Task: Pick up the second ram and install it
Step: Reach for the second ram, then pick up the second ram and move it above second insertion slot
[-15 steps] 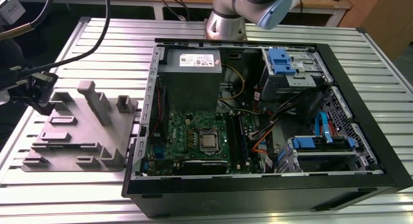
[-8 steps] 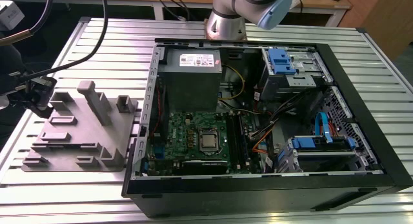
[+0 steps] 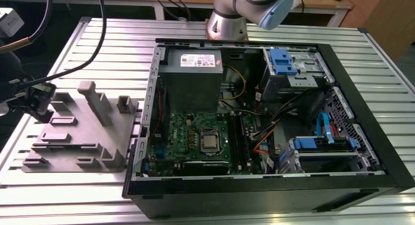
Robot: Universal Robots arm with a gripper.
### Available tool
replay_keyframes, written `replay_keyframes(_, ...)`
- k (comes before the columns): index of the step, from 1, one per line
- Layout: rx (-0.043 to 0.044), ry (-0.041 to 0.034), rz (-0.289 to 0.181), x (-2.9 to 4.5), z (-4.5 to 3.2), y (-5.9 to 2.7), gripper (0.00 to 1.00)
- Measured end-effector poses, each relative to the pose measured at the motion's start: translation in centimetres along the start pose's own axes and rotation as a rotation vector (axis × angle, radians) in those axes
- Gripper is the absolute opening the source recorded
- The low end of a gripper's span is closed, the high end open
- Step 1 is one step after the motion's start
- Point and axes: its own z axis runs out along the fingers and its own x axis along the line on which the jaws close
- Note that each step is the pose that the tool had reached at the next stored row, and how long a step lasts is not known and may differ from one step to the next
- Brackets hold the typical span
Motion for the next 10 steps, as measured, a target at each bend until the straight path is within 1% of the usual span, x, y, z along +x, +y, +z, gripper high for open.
replay_keyframes(5, 0.0001, 0.0006, 0.000, 0.19, 0.57, -0.14, 0.07)
replay_keyframes(10, 0.0001, 0.0006, 0.000, 0.19, 0.64, -0.15, 0.07)
